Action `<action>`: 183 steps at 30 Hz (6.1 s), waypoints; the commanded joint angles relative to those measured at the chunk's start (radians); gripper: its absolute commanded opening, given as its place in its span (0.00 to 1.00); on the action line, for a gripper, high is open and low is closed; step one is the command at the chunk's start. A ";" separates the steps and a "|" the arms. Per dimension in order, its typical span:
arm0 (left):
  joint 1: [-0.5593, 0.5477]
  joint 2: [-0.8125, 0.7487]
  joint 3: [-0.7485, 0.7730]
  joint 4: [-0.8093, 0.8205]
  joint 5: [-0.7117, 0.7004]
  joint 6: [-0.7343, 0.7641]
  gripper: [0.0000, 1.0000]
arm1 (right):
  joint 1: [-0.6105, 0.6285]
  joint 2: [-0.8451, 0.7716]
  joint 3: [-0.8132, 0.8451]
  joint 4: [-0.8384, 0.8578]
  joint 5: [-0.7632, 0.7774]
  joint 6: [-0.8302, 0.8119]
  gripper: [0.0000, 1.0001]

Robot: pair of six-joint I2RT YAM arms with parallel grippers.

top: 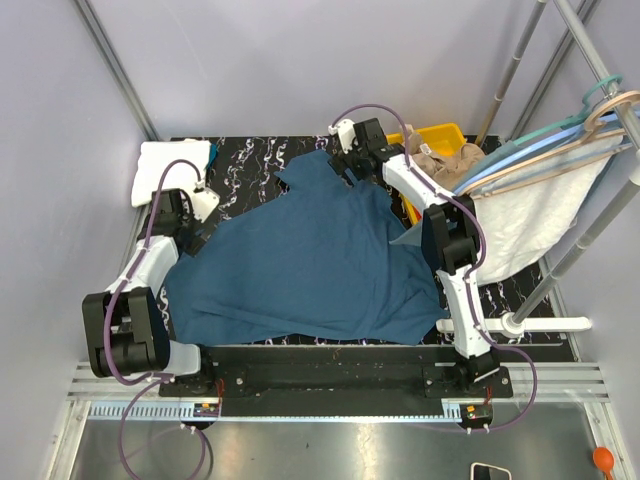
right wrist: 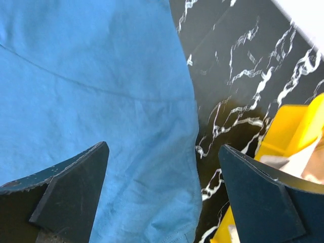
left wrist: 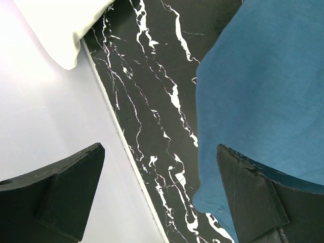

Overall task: Fold and stack the t-shirts
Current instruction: Flatten the tshirt out

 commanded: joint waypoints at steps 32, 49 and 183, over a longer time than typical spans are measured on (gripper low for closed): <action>0.004 0.065 -0.085 0.171 -0.089 0.103 0.99 | 0.037 0.352 0.341 -0.042 0.214 -0.214 1.00; 0.004 0.247 0.228 0.247 -0.053 -0.003 0.99 | 0.023 0.317 0.268 -0.034 0.186 -0.195 1.00; -0.206 0.540 0.666 0.264 -0.243 0.060 0.99 | 0.068 -0.019 -0.120 0.231 0.353 -0.287 1.00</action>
